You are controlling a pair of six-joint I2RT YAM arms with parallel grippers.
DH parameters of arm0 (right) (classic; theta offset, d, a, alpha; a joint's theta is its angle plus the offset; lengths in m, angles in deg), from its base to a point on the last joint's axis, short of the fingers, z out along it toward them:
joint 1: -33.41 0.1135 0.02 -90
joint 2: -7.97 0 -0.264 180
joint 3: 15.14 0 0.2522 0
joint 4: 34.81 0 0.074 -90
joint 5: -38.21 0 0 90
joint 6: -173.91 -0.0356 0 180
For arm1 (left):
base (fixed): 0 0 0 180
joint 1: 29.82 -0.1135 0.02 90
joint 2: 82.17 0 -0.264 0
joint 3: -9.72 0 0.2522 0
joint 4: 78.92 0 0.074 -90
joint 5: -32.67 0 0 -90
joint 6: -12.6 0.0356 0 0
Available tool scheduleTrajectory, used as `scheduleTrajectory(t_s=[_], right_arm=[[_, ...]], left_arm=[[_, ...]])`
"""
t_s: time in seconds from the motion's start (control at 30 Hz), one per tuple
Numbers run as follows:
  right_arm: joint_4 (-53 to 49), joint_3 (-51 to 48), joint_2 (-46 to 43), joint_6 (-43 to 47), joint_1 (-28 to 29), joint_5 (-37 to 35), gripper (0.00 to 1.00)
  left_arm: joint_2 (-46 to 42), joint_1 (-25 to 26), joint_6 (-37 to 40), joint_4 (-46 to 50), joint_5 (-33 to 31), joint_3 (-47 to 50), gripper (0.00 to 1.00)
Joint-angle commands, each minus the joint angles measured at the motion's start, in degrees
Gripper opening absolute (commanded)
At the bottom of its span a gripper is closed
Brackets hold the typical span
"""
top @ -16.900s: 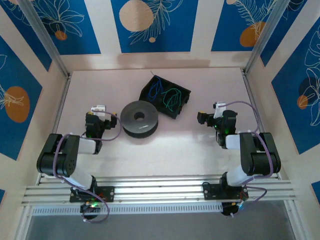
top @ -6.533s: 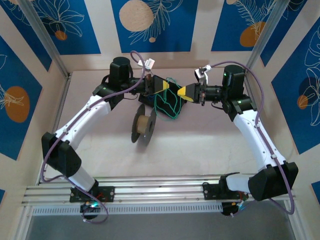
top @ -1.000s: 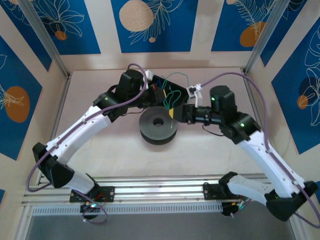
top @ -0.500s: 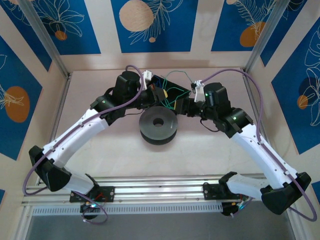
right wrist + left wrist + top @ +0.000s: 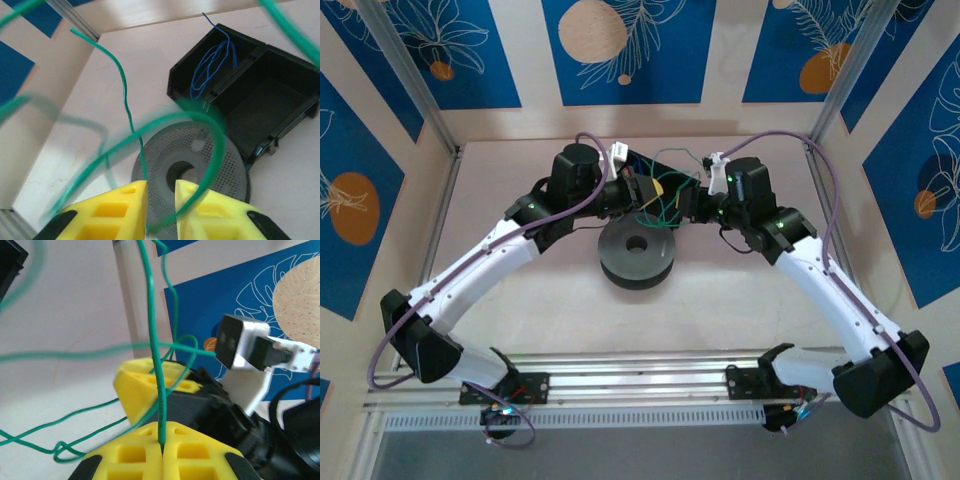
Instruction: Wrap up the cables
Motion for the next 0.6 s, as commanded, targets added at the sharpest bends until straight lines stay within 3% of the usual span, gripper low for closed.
scheduleTrajectory(t_s=[0.0,0.07,0.1,0.13,0.4,0.57], right_arm=[[-1.7,3.0,2.3,2.5,-0.6,-3.7,0.1],[-5.9,4.2,3.6,2.5,-1.0,-7.2,0.41],[-6.9,3.5,3.6,2.0,-1.5,-7.8,0.52],[-7.1,2.1,3.0,1.3,-2.8,-7.3,0.55],[-8.7,-5.9,-1.0,-1.8,-18.0,-0.2,0.53],[-12.2,-5.5,-0.1,-0.8,-25.7,-2.4,0.55]], left_arm=[[-2.5,-0.9,-1.7,-4.0,4.1,-0.2,0.0],[-3.7,-1.8,-1.4,-3.0,3.9,-0.4,0.0],[-4.3,-2.4,-1.0,-2.2,3.9,-0.6,0.0],[-4.8,-3.4,-0.5,-1.3,4.0,-1.0,0.0],[-9.1,-12.9,2.0,5.5,8.3,-4.1,0.0],[-11.7,-22.1,4.7,11.1,13.7,-6.7,0.0]])
